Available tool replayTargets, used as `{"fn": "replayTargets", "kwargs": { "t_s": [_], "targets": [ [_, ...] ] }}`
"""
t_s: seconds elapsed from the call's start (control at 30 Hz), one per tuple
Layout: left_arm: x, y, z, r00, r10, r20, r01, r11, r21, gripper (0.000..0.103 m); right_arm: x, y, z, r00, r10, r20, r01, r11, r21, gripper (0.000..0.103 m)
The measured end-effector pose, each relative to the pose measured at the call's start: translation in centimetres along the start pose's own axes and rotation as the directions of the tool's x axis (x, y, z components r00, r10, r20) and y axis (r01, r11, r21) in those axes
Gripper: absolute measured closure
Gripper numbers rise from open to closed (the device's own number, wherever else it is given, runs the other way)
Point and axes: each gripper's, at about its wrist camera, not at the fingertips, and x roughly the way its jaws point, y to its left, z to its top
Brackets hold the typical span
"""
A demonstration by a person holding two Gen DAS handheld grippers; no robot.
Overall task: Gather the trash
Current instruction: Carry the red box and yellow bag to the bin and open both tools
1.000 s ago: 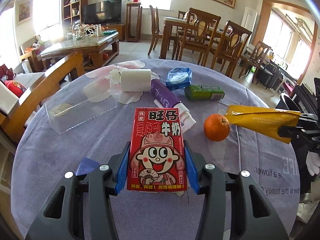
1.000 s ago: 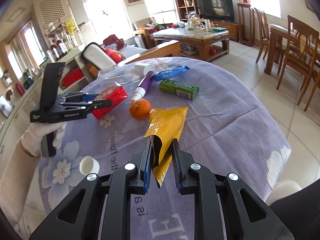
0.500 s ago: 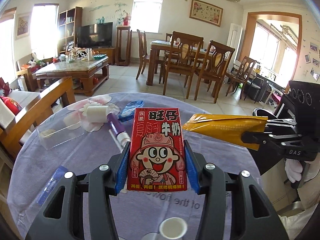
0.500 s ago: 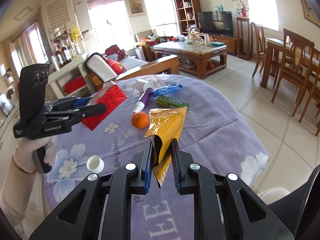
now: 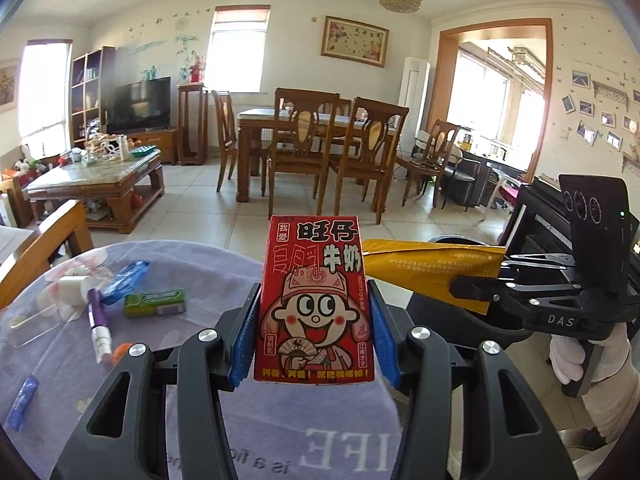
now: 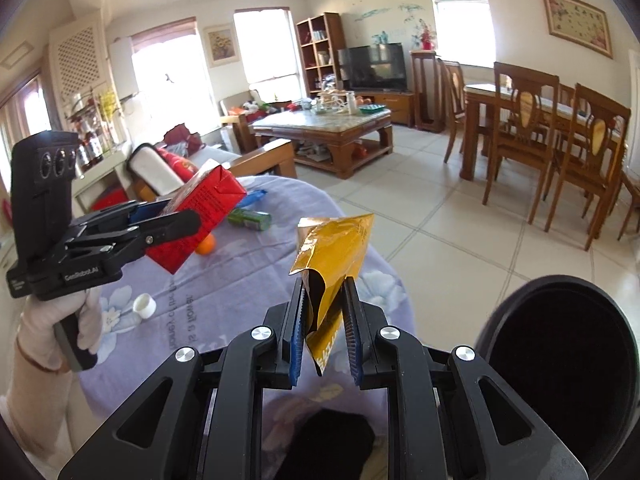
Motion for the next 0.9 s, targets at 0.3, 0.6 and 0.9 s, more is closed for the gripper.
{"fn": "replayTargets", "kwargs": {
  "t_s": [0.3,0.6,0.9],
  "targets": [
    [5.4,-7.8,1.5,0.988,-0.153,-0.011,0.153,0.987,0.05,0.054,-5.0,-8.3,-3.7,0.994,-0.113,0.01,0.11,0.982,0.156,0.084],
    [12.3,-13.6,0.8,0.954,-0.285,-0.089,0.29,0.956,0.047,0.054,-8.2,-15.9,-8.4,0.977,-0.212,-0.028,0.21,0.923,0.322,0.084],
    [18.5,-18.7,-0.8,0.917,-0.351,-0.19,0.369,0.927,0.067,0.054,-9.7,-20.0,-12.3,0.961,-0.267,-0.067,0.27,0.867,0.418,0.084]
  ]
}}
